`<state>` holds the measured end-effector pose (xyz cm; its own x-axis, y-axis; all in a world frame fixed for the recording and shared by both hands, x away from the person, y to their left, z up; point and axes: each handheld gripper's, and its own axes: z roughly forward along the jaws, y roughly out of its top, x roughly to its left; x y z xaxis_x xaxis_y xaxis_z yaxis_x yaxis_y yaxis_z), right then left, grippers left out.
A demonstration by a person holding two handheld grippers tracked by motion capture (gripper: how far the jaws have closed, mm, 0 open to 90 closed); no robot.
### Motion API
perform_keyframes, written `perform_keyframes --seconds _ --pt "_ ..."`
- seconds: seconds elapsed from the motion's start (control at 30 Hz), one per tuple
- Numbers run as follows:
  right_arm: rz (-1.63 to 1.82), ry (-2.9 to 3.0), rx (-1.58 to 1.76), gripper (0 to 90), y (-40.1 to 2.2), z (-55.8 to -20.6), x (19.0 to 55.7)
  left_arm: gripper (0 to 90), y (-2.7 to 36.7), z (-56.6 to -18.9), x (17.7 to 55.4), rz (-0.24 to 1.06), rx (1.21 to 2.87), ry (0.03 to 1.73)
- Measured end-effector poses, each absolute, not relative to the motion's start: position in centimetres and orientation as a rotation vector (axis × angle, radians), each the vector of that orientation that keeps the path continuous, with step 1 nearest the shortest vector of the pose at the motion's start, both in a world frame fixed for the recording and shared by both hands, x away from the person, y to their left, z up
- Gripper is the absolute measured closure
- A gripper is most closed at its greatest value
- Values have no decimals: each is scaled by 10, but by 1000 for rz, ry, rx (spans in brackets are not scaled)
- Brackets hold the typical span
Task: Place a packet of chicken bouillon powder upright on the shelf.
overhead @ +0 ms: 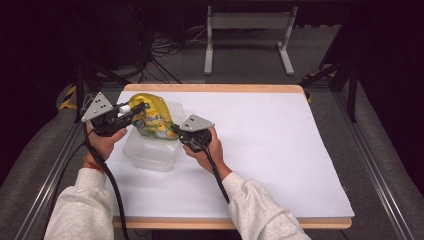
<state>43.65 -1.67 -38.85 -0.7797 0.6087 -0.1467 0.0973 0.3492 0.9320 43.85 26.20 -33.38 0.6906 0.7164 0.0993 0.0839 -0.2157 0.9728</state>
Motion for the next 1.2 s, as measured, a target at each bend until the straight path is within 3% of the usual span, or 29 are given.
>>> perform_keyframes --seconds 0.5,1.2 --pt "1261 2270 583 895 -9 -401 448 740 246 -342 426 691 1799 665" --pt "1258 2302 593 894 -11 -400 459 741 247 -354 425 663 1777 803"
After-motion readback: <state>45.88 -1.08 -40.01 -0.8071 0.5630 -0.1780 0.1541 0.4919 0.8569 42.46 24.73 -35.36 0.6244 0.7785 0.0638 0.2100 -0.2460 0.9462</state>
